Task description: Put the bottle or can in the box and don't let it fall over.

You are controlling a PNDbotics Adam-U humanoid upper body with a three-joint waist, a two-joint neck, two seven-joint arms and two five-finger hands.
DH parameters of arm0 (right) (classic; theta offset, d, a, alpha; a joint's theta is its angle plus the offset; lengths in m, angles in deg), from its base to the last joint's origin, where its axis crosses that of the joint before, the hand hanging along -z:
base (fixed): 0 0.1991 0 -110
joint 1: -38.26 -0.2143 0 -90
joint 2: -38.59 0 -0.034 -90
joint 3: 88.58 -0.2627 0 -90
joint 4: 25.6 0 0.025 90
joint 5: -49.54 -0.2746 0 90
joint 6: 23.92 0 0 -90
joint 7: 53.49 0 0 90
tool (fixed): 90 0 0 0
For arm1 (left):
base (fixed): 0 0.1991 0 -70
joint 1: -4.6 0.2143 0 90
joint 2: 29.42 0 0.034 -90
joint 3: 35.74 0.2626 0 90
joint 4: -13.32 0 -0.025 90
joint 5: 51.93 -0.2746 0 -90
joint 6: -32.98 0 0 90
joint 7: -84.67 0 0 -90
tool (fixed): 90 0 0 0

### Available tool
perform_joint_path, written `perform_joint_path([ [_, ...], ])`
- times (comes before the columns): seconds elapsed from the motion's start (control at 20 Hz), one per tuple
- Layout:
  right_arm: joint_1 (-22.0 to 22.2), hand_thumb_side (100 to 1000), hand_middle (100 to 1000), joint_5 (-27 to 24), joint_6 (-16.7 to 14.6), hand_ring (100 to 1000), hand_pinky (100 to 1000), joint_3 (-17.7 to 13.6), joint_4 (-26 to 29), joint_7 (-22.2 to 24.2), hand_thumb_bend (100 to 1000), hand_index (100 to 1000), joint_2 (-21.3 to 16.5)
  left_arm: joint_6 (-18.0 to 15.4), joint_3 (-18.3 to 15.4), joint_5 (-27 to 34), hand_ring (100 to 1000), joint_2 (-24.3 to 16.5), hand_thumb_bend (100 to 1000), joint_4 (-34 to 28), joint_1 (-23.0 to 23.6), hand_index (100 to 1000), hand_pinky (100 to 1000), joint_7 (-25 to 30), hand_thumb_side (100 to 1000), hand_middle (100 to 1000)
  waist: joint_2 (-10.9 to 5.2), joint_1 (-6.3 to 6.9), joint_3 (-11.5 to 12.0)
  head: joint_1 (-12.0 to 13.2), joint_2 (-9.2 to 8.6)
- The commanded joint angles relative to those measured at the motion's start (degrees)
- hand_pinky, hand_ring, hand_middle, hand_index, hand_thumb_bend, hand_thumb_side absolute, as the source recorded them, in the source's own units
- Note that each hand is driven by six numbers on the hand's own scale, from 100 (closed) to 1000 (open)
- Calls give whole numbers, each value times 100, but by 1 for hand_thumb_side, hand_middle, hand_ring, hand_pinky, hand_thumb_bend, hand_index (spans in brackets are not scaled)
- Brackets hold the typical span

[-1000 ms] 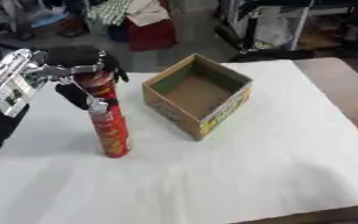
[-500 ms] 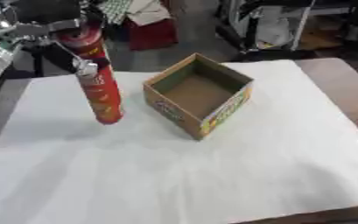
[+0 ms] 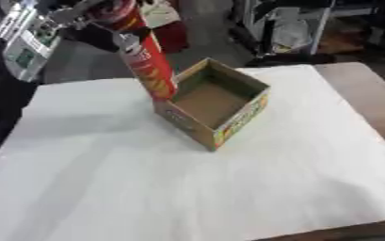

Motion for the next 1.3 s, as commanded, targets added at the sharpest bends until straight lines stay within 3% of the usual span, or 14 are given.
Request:
perform_joint_path([
  [0.05,-106,822,673,-57,-6,732,755,50,81,74,100,1000,-48,-20,-37,-401,315,254,100,158,-146,741,237,-447,340,426,-26,-12,-71,100,-122],
  [0.2,-143,824,673,-77,7,732,755,81,93,115,100,1000,-18,-36,-19,-695,335,570,100,435,37,763,266,-665,398,450,7,-4,-189,142,-165],
  [0.35,-162,824,673,-83,21,732,755,81,107,129,100,1000,-9,-157,54,-972,442,666,100,646,180,810,399,-592,435,536,19,25,-255,155,-166],
  [0.5,-175,824,673,-78,36,732,755,74,124,122,100,1000,-13,-280,62,-1073,644,632,104,755,187,901,657,-326,588,694,12,53,-270,110,-170],
  [0.55,-178,824,673,-77,39,732,755,78,128,126,100,1000,-14,-329,72,-1122,774,602,321,758,163,954,781,-197,737,794,8,61,-274,104,-172],
  [0.65,-178,824,673,-72,46,732,755,79,131,130,100,1000,-16,-372,61,-1243,923,546,508,696,113,1000,924,-22,863,925,3,69,-276,101,-171],
  [0.7,-177,825,672,-70,49,732,755,76,130,129,100,1000,-16,-341,23,-1280,973,523,553,632,81,1000,981,-34,897,977,1,69,-277,101,-167],
  [0.8,-176,823,672,-67,50,732,755,73,129,128,100,1000,-15,-199,-80,-1251,992,492,607,514,21,1000,1000,-248,979,1000,-4,65,-278,108,-163],
  [0.9,-173,824,672,-66,50,732,755,72,130,129,100,1000,-10,-30,-188,-1118,995,458,609,419,-44,1000,1000,-604,989,1000,-10,61,-278,117,-167],
  [1.15,-165,822,672,-59,54,732,755,47,136,113,100,1000,1,303,-428,-210,955,207,585,39,-65,1000,990,-1427,953,995,-14,62,-225,73,-164],
  [1.2,-159,823,672,-54,57,732,755,37,136,106,100,1000,-1,430,-472,-115,925,50,542,-61,-59,1000,977,-1496,926,968,-19,66,-199,47,-158],
  [1.3,-153,822,672,-42,61,732,755,0,140,77,100,1000,-3,563,-555,674,906,-227,498,-594,206,1000,966,-1658,886,943,-20,73,-120,-44,-162],
])
